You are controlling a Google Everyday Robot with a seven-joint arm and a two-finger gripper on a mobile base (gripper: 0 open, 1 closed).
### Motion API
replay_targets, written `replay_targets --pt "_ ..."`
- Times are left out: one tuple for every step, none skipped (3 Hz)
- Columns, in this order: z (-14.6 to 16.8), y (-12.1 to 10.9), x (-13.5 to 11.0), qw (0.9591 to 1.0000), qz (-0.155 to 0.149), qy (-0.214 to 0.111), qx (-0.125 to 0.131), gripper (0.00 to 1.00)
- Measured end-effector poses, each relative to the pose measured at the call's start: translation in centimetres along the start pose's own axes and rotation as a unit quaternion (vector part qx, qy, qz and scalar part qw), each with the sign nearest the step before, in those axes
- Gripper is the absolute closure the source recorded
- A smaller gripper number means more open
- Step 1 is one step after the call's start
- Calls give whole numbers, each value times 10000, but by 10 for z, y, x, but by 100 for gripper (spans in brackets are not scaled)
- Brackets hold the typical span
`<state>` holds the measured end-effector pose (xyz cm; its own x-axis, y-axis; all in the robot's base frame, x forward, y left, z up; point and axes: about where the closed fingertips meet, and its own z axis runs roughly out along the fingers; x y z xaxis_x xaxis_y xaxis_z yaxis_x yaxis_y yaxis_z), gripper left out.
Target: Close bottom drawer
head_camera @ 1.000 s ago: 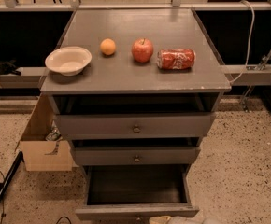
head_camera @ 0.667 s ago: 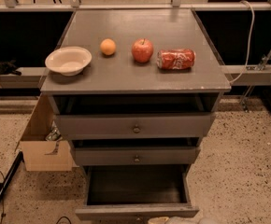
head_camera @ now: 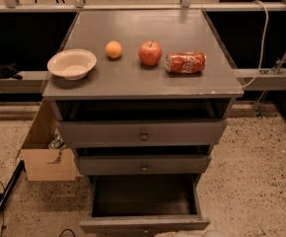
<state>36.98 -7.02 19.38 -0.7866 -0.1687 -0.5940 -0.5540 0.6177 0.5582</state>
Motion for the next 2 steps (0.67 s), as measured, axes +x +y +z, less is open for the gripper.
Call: replay_targets --pt "0 0 0 10000 0 0 0 100" --pt "23 -15 -32 9998 -1 63 203 100"
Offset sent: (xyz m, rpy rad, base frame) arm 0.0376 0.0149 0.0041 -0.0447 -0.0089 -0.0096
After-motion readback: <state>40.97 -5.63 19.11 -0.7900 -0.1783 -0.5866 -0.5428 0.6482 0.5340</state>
